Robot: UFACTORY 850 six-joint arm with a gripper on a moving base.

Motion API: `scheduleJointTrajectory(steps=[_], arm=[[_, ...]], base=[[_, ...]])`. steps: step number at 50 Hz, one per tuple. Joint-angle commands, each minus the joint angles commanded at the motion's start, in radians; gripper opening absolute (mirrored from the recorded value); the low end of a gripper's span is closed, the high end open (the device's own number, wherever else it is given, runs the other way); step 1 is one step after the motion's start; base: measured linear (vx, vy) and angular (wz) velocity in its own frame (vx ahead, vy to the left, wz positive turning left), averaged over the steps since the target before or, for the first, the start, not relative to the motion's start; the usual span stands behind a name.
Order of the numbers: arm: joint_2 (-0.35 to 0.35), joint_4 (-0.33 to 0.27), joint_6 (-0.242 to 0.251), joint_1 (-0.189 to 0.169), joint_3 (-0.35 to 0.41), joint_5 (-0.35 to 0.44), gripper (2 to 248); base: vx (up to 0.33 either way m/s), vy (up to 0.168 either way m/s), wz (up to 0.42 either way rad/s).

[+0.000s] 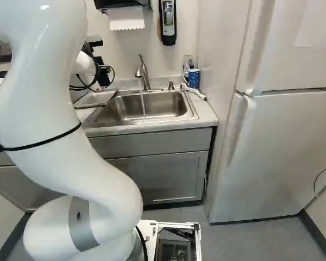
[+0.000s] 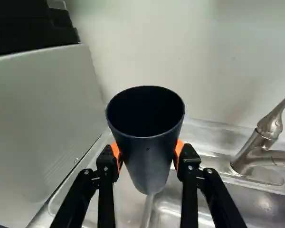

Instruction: Rinse the cup and place it in the tray

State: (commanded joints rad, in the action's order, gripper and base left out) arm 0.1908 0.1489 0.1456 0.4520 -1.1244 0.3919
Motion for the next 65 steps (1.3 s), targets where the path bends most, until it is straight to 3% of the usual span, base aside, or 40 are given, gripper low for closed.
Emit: scheduleJointTrajectory(steps=[27,65], arm=[[0.109,0.007,0.0,0.057,-0.065,0.019,123],[0.161,0.007,0.0,0.057,-0.044,0.019,123]], base=[[0.0,0.0,0.0],[0.0,0.0,0.0]])
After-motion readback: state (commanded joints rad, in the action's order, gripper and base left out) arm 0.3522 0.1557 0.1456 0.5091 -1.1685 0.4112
